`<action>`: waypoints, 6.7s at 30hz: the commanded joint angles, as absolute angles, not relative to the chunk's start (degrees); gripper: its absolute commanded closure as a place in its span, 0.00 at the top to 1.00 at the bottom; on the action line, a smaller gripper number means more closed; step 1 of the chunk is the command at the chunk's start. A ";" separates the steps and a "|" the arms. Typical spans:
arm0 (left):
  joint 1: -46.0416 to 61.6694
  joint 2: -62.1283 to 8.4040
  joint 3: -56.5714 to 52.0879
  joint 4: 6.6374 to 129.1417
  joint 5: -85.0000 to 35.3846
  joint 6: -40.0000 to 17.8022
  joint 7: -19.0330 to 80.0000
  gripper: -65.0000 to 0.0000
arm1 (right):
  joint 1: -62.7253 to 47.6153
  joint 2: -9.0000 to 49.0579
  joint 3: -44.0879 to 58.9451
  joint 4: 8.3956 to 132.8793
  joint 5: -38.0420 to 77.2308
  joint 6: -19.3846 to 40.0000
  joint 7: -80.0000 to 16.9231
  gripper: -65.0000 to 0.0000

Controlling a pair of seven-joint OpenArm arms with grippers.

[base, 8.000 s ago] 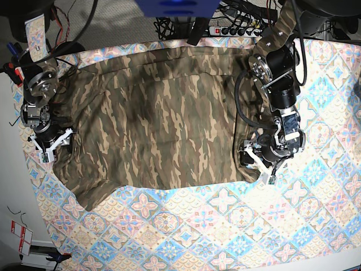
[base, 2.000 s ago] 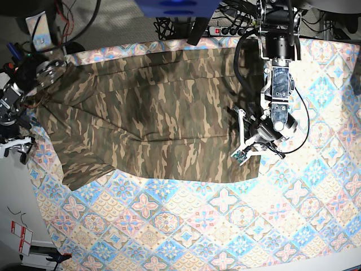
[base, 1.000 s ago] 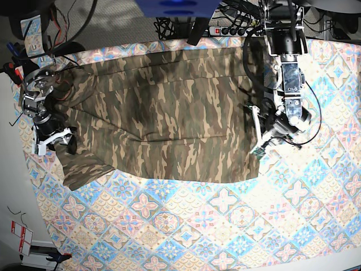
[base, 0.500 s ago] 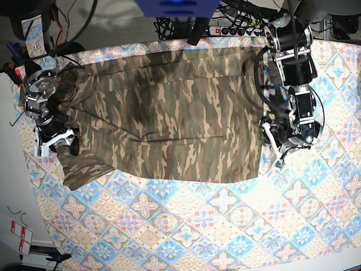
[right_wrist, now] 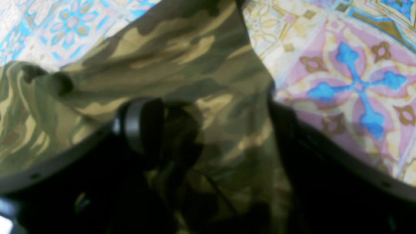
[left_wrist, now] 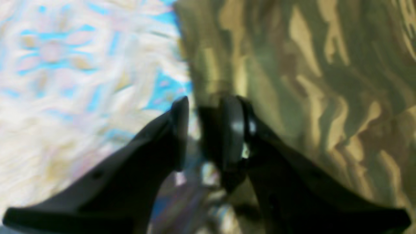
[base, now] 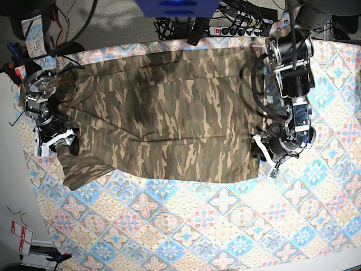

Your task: Fold the T-shirt properly

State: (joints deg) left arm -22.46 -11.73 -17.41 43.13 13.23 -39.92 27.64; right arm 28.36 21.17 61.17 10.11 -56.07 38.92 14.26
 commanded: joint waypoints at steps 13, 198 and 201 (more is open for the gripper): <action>-33.36 -12.00 -17.01 18.24 12.53 -40.00 15.43 0.20 | 28.44 21.23 61.05 12.97 -58.51 40.00 10.15 0.68; 8.66 -6.81 -15.96 98.24 15.08 -40.00 41.45 0.00 | 25.01 4.00 52.09 88.31 -24.40 40.00 -73.27 0.65; 8.66 -6.81 -15.96 98.24 15.34 -40.00 41.45 0.00 | 25.01 4.09 49.71 88.92 -19.47 40.00 -78.64 0.65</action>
State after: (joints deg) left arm 9.26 -6.35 -15.86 97.36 15.51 -40.34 42.50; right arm 23.33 3.66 50.48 87.70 -20.43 39.83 -80.07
